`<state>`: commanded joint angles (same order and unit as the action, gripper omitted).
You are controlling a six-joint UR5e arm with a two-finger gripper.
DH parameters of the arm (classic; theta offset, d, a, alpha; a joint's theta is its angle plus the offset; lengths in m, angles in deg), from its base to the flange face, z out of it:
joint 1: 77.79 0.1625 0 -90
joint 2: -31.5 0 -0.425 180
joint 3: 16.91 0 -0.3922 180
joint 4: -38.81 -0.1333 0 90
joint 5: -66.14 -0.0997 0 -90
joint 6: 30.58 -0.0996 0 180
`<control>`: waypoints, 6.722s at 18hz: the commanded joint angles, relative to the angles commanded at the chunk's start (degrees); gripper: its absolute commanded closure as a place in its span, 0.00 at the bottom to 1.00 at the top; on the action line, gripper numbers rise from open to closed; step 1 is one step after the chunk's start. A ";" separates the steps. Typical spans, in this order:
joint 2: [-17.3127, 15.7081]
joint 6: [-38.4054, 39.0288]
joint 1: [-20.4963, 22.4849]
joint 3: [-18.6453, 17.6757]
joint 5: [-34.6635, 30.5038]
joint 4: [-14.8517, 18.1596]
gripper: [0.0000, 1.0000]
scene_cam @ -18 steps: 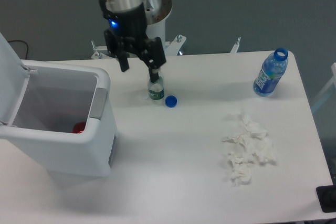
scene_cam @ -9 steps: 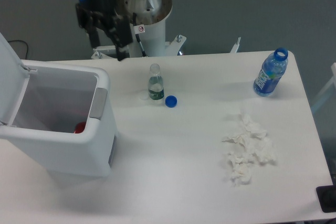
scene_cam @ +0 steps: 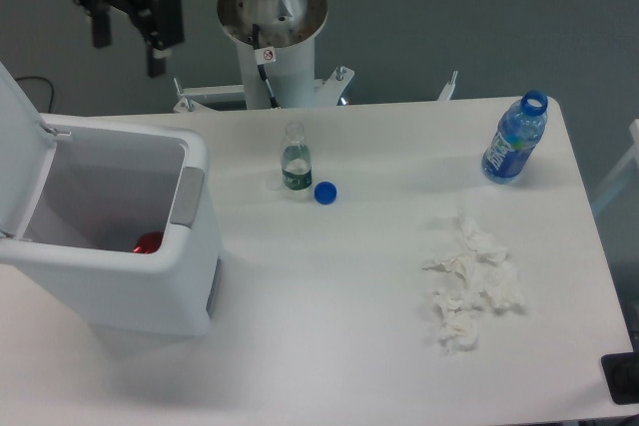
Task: Close the trash can
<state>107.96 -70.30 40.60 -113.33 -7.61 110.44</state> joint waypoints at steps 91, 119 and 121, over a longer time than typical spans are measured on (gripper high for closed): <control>12.48 7.03 1.31 5.98 -8.60 -12.04 0.00; 16.17 11.34 3.86 6.51 -15.36 -14.85 0.00; 16.96 11.34 3.86 6.51 -15.36 -14.94 0.00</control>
<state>124.92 -58.97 44.46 -106.82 -22.98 95.50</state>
